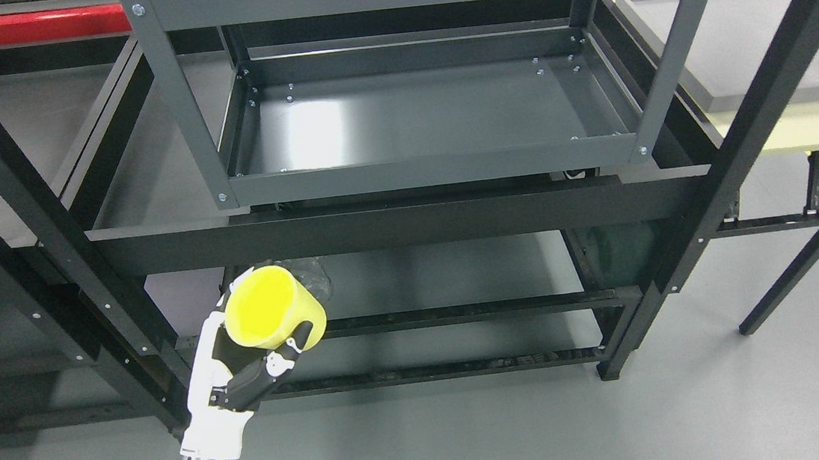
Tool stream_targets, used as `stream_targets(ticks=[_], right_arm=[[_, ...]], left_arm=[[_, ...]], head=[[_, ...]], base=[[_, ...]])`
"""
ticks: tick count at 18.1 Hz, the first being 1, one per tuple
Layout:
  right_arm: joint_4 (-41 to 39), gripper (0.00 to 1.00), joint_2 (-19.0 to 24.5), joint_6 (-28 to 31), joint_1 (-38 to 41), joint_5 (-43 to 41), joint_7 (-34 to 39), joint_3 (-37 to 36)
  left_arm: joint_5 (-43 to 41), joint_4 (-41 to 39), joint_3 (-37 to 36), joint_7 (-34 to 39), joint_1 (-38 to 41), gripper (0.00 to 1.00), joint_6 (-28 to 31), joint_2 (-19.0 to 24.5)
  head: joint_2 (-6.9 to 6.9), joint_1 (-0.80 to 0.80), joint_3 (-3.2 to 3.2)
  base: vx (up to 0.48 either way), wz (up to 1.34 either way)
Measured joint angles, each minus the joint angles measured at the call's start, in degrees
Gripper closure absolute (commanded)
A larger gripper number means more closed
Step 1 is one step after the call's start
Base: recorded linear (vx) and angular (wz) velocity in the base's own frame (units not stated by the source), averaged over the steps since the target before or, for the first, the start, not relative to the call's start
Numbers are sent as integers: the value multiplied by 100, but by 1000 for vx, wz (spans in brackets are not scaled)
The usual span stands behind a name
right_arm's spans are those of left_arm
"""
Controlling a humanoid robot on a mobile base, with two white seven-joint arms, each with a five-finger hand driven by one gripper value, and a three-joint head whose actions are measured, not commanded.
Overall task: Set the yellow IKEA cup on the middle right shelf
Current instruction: 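Raise the held cup with the left hand up onto the upper shelf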
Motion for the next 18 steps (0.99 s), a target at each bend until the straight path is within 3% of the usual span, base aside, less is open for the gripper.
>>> stream_targets(ticks=[10,18], right_arm=[[0,1,0,0,2,0,0,0],[0,0,0,0,3,0,0,0]], left_arm=[[-2,-40,-677,-298,-684,98,-140,0],[-33,-75,-1742,-317,-2464,99,170,1]], head=[[0,0,0],[0,0,0]], base=[[84,-105],[139,11]])
